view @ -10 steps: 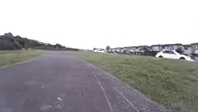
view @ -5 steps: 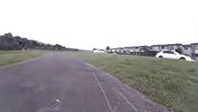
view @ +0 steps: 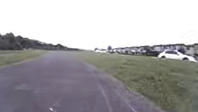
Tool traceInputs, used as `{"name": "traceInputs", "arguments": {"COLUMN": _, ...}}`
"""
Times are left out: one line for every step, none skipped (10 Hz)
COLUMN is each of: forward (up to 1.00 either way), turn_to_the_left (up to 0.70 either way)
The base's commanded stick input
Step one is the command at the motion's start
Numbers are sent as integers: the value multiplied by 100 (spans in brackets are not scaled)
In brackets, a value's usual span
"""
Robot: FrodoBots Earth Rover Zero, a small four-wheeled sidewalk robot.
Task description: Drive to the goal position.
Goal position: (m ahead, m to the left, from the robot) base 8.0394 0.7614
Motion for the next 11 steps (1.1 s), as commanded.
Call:
{"name": "traceInputs", "arguments": {"forward": 70, "turn_to_the_left": 35}}
{"name": "traceInputs", "arguments": {"forward": 70, "turn_to_the_left": 35}}
{"name": "traceInputs", "arguments": {"forward": 70, "turn_to_the_left": 35}}
{"name": "traceInputs", "arguments": {"forward": 70, "turn_to_the_left": 35}}
{"name": "traceInputs", "arguments": {"forward": 70, "turn_to_the_left": 35}}
{"name": "traceInputs", "arguments": {"forward": 70, "turn_to_the_left": 35}}
{"name": "traceInputs", "arguments": {"forward": 70, "turn_to_the_left": 35}}
{"name": "traceInputs", "arguments": {"forward": 70, "turn_to_the_left": 35}}
{"name": "traceInputs", "arguments": {"forward": 70, "turn_to_the_left": 35}}
{"name": "traceInputs", "arguments": {"forward": 70, "turn_to_the_left": 35}}
{"name": "traceInputs", "arguments": {"forward": 70, "turn_to_the_left": 27}}
